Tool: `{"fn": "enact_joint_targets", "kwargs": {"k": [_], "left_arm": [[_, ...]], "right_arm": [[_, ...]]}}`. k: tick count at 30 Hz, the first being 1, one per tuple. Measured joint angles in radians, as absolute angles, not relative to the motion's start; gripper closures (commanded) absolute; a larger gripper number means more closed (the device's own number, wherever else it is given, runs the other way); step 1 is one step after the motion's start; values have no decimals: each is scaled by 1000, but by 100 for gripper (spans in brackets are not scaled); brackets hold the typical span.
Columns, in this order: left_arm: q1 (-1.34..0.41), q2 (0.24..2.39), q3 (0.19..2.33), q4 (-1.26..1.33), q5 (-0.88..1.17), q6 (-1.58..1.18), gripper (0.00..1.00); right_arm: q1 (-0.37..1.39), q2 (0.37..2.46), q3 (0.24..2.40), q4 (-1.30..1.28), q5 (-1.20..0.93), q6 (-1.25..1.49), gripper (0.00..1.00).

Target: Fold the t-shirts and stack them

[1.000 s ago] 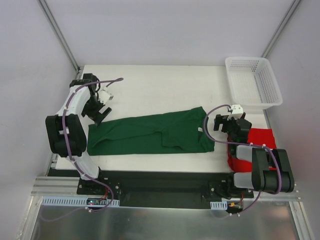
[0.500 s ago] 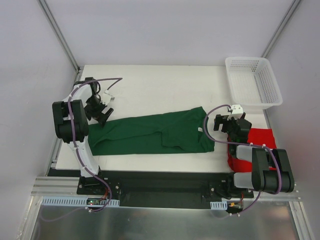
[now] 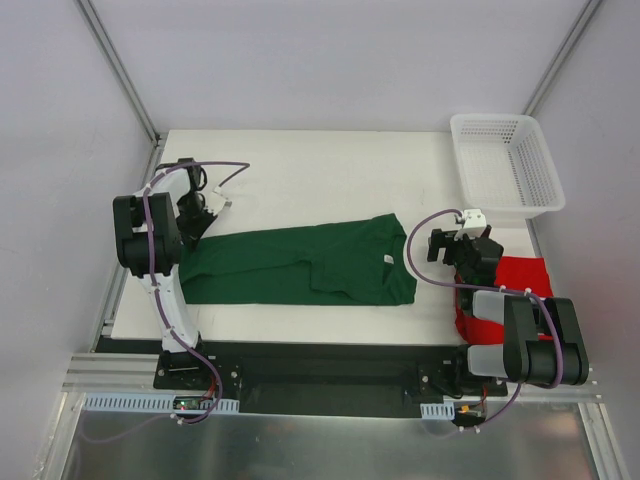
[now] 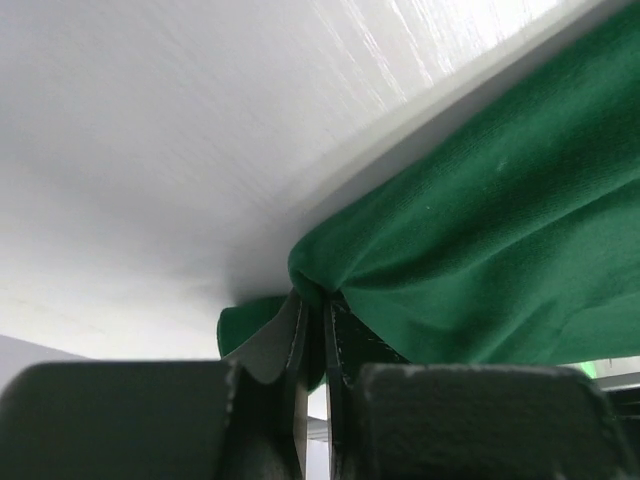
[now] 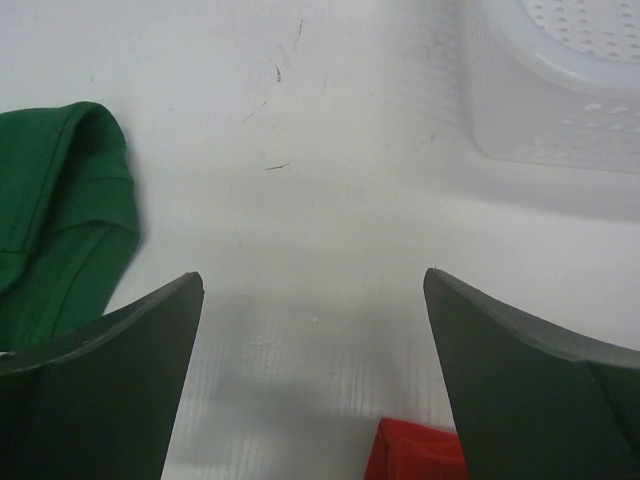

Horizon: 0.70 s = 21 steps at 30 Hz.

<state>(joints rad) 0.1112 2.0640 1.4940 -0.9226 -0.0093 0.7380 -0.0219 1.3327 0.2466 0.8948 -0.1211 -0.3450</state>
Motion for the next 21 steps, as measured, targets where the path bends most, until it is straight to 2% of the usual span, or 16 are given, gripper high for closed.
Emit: {"fn": "enact_joint_targets", "kwargs": {"k": [10,21], "left_arm": [[97,2064,1620,-888,-31,725,100],[68,2030,1551,-872,-34,690,100]], "right_arm": [[-22,1333,247,895,-121,-345,4],[-22,1333,247,894,-123,-345,4]]}}
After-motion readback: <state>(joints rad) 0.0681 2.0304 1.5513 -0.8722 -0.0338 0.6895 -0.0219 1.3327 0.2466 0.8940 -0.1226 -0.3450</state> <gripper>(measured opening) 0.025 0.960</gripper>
